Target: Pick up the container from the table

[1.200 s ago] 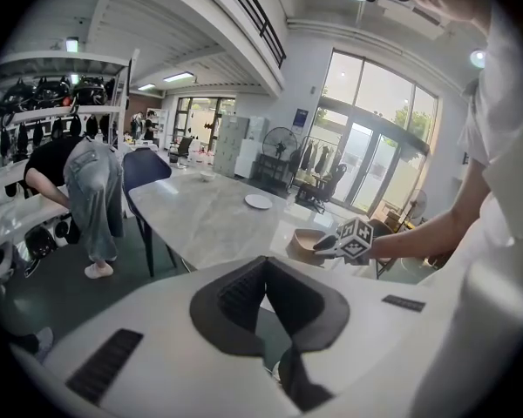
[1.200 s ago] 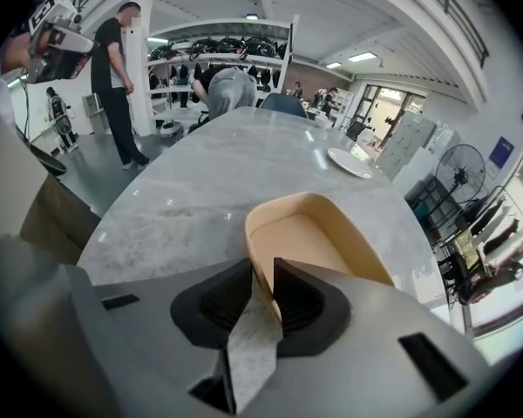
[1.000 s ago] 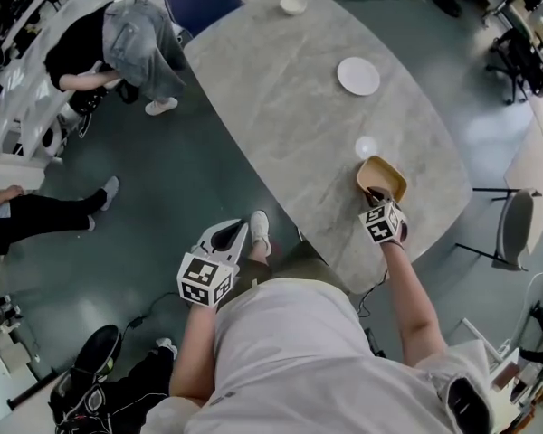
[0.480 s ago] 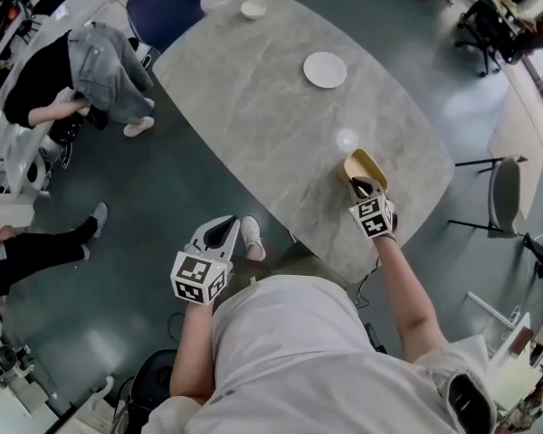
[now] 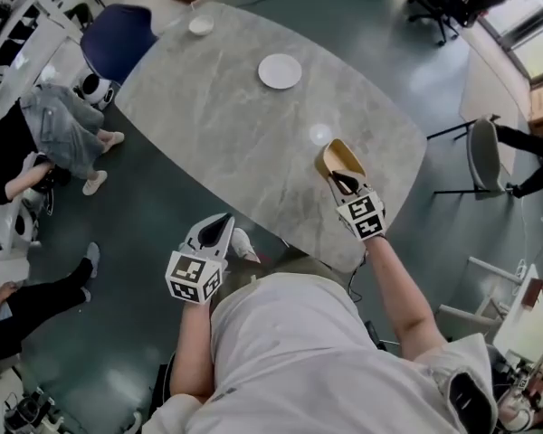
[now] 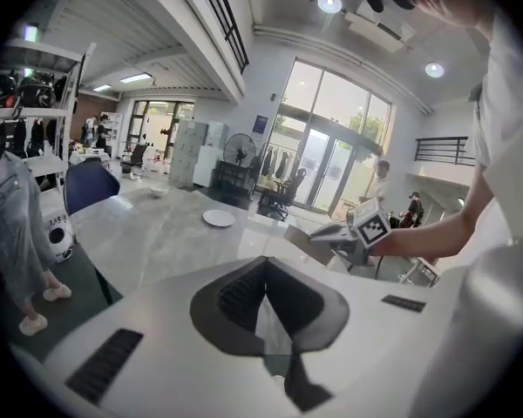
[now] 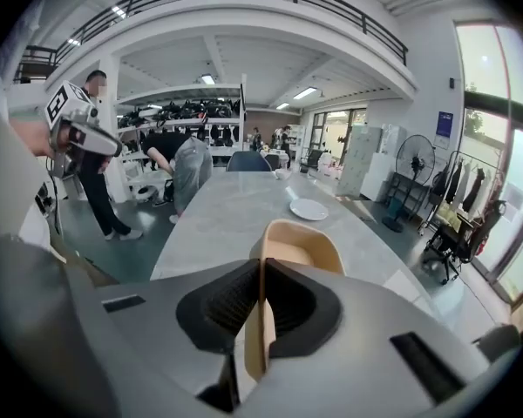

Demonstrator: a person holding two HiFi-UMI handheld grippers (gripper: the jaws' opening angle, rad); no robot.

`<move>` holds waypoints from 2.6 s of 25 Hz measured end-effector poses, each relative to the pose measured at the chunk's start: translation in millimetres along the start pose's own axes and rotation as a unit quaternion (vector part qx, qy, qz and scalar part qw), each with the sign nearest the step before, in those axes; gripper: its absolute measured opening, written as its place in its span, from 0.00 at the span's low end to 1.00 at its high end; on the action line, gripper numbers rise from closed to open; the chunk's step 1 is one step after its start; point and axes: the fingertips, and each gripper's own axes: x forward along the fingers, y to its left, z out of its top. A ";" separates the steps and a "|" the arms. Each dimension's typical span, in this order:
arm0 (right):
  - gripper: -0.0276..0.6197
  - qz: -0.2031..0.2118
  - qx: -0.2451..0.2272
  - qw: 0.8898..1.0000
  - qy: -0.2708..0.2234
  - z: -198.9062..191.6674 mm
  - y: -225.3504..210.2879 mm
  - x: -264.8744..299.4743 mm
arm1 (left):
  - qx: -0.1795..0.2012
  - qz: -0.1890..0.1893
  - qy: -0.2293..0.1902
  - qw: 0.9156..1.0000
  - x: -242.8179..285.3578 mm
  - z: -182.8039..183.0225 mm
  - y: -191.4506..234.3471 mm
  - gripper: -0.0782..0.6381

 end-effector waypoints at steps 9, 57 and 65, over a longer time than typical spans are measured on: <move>0.09 -0.020 0.053 0.994 -0.092 50.4 4.4 -55.8 | 0.039 -0.067 -0.019 0.997 28.4 38.5 -16.6 0.11; 0.09 -0.095 0.138 0.947 -0.275 86.0 32.4 -218.5 | 0.141 -0.279 -0.097 0.945 76.3 143.3 -138.0 0.11; 0.09 -0.089 0.145 0.947 -0.273 82.8 32.2 -216.3 | 0.137 -0.275 -0.092 0.947 75.0 137.8 -138.1 0.11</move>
